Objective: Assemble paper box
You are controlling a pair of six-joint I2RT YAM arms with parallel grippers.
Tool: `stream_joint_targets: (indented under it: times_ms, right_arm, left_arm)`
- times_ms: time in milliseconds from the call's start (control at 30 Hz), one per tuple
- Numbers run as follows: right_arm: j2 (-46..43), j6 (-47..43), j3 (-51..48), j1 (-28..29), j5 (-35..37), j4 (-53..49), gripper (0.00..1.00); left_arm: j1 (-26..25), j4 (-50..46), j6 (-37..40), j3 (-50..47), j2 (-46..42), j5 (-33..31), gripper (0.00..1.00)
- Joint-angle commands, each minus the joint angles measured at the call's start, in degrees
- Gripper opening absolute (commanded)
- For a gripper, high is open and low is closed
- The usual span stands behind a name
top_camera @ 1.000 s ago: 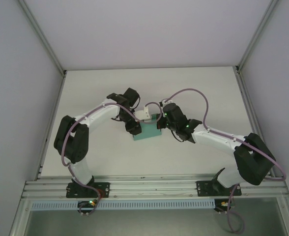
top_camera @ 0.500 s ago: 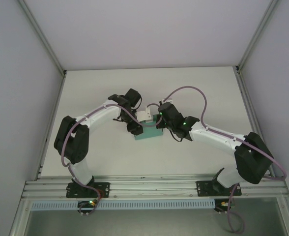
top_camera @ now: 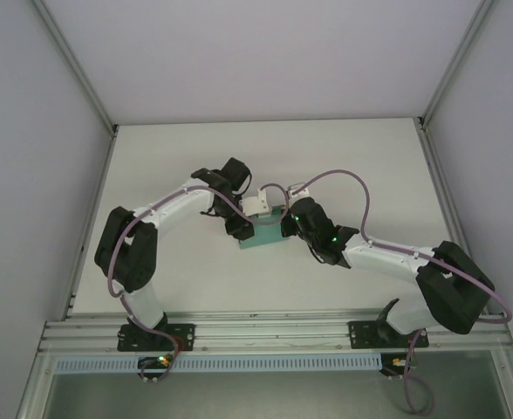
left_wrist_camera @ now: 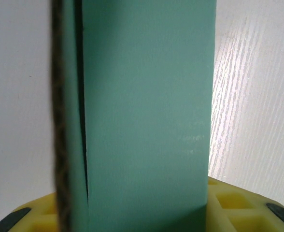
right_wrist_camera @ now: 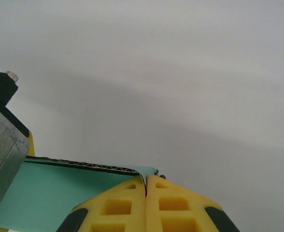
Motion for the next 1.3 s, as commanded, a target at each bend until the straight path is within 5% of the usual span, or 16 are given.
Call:
stream_joint_targets:
  times_ms: [0,300,467,500,533,800,1000,1267]
  right_arm:
    - [3.5,-0.3,-4.2,-0.1,-5.1,-11.0,0.0]
    - [4.6,1.9,-2.2,0.4,-2.9,-11.6,0.0]
    - [3.7,3.6,0.4,0.8,-0.6,-14.9,0.0]
    - [3.1,3.4,0.6,0.9,-0.7,-15.1,0.0]
    - [2.5,3.6,0.9,0.9,-0.4,-15.4,0.0]
    - [0.2,3.1,3.0,1.3,0.5,-19.6,0.0]
    - [-0.3,2.9,4.5,1.7,-0.1,-21.4,0.0]
    - [1.1,2.9,6.1,2.9,0.5,-23.1,0.0]
  left_arm:
    - [-0.2,-0.2,0.0,-1.5,-0.2,-2.0,0.39]
    - [-1.3,1.2,-1.8,-1.2,-2.4,-2.7,0.6]
    - [-1.8,3.4,-4.1,-1.8,-6.3,-3.2,0.87]
    - [-1.9,4.2,-4.6,-2.0,-7.2,-3.4,0.99]
    - [-2.0,4.7,-5.1,-2.3,-8.2,-3.8,1.0]
    - [-0.9,7.2,-17.7,-6.3,-18.3,-9.7,1.0]
    - [1.2,6.0,-24.7,-11.3,-22.9,-9.4,0.65]
    - [1.2,6.5,-28.0,-12.7,-23.1,-8.9,0.51]
